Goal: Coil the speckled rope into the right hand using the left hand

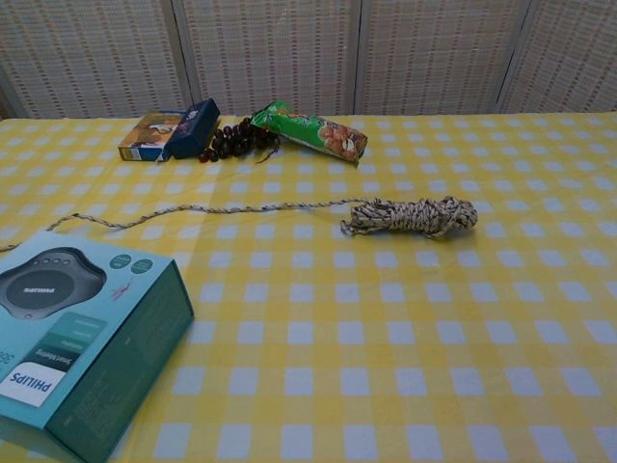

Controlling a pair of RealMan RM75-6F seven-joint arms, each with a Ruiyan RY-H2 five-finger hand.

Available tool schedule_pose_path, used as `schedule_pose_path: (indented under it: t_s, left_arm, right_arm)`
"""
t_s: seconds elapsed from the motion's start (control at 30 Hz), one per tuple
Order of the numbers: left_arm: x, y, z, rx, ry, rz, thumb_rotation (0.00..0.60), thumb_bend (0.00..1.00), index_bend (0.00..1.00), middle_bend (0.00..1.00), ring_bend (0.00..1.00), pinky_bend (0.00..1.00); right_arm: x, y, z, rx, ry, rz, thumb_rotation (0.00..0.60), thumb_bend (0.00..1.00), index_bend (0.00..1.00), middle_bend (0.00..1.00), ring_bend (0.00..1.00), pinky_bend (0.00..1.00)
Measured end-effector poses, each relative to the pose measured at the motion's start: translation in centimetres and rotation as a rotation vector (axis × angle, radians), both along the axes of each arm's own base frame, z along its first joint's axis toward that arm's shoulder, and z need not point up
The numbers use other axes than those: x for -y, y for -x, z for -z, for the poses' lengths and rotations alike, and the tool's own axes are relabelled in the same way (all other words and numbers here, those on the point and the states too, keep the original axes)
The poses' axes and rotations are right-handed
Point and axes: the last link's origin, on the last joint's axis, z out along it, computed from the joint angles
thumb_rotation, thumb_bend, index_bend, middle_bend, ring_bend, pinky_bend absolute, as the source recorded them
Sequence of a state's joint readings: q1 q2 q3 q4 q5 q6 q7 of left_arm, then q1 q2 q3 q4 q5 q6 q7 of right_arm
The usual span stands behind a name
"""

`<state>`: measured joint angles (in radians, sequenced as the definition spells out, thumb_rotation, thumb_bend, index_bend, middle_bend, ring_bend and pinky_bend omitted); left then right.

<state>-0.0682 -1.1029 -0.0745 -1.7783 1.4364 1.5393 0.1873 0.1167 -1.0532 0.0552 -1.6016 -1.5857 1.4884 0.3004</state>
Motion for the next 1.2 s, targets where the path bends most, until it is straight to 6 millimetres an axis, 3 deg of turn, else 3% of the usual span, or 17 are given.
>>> schedule_pose_path:
  t_s: [0.37, 0.73, 0.97, 1.2]
  left_arm:
    - [-0.4, -0.2, 0.2, -0.002, 0.005, 0.014, 0.600, 0.36, 0.31, 0.23, 0.23, 0.20]
    - [-0.4, -0.1, 0.2, 0.004, 0.002, 0.016, 0.600, 0.36, 0.31, 0.23, 0.23, 0.20]
    - [-0.3, -0.1, 0.0, 0.001, -0.002, 0.020, 0.600, 0.36, 0.31, 0.23, 0.23, 0.20]
    - [-0.2, -0.1, -0.1, 0.001, 0.000, 0.019, 0.600, 0.36, 0.32, 0.23, 0.23, 0.20]
  right_arm:
    - [0.6, -0.1, 0.1, -0.020, -0.023, 0.045, 0.600, 0.26, 0.28, 0.24, 0.15, 0.22]
    - [5.2, -3.8, 1.6, -0.111, -0.150, -0.013, 0.600, 0.26, 0.24, 0.24, 0.15, 0.22]
    - [9.5, -7.4, 4.6, -0.167, -0.285, -0.069, 0.600, 0.26, 0.24, 0.24, 0.15, 0.22]
    - [14.1, -10.6, 9.7, -0.215, -0.382, -0.106, 0.600, 0.26, 0.24, 0.24, 0.15, 0.22]
